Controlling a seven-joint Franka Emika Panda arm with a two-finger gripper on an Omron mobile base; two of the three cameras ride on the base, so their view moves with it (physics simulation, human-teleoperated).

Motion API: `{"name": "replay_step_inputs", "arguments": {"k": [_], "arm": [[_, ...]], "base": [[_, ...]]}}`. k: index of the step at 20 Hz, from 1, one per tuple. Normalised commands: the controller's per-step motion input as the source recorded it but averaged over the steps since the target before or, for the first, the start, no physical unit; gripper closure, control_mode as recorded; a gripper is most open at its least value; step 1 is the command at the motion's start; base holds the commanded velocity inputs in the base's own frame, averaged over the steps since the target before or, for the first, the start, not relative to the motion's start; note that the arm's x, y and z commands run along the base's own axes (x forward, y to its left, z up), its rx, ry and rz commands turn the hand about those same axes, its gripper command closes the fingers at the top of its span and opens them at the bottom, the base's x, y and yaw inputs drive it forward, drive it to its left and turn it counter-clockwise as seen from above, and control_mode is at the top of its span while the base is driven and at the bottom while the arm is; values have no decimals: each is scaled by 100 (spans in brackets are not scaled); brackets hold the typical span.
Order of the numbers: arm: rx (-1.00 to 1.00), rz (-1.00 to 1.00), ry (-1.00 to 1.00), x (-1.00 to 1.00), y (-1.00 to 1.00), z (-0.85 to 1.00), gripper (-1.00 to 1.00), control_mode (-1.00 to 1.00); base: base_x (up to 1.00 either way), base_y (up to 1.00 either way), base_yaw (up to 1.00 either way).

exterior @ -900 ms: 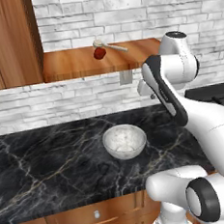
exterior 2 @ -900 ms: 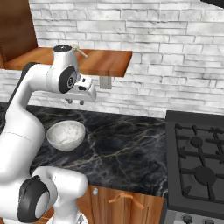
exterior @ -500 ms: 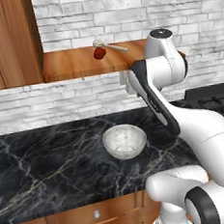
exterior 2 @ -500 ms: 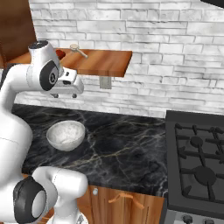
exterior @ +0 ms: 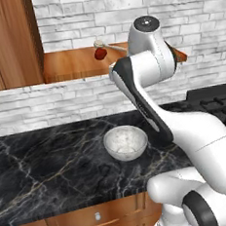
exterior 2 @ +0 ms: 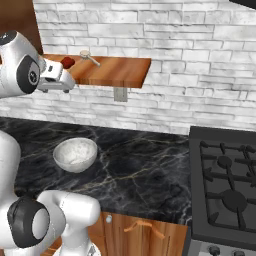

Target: Pick the bell pepper from the cabinet and place it in the bowl. Then pick the bowl and place it in the sink. Then turn on the sink facuet.

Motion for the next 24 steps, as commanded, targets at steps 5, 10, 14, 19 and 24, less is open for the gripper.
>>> {"name": "replay_step_inputs", "arguments": {"k": [5,10,14,19,24], "arm": [[0,-7,-16,52,32,39,-100,-100],[3,-3,-7,82,16,11,-100,-100],[7,0,0,87,4,0,-100,-100],[5,0,0,43,12,5,-100,-100],[1,0,0,60,23,0,-100,-100]], "base": [[0,0,0],[0,0,0],[0,0,0],[0,0,0],[0,0,0]]}}
